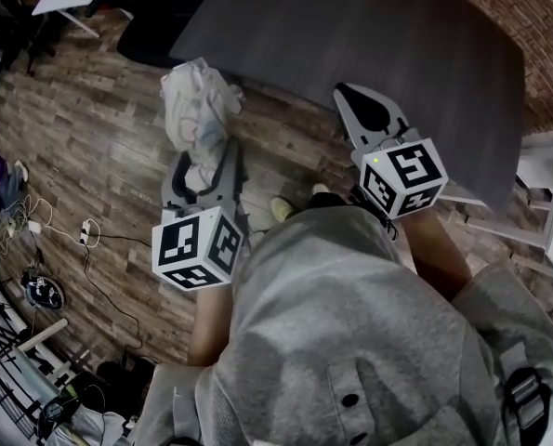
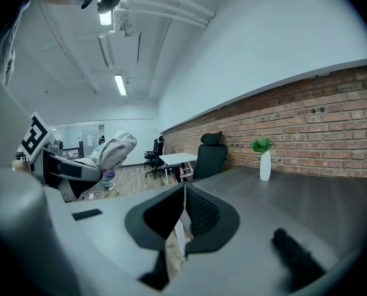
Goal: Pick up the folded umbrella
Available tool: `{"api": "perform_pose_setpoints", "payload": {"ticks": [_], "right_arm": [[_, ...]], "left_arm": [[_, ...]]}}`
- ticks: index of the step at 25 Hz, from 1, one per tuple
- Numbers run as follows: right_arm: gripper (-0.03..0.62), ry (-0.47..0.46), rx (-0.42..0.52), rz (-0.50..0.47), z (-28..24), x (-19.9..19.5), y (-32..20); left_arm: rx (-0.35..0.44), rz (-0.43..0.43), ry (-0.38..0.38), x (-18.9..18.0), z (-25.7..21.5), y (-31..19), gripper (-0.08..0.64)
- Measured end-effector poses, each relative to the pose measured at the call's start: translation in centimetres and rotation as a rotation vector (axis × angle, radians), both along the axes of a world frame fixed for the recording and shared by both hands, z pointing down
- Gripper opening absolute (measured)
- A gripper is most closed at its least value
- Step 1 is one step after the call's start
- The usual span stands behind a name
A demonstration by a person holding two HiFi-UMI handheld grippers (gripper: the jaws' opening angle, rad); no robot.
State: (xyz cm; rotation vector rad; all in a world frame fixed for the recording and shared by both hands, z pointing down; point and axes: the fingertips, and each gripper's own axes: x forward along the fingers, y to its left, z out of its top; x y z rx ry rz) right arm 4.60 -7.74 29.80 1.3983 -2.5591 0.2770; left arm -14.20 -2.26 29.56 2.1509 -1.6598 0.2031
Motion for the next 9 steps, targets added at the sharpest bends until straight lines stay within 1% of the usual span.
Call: {"api": "perform_pose_setpoints", "payload": {"ticks": [9], "right_arm": [[0.025,-0.003,0.012,-0.006,-0.39,-0.76,-0.63]], "left_arm": [[0.003,0.000,-0.008,-0.64,-0.26,-0.71,0.287]]}}
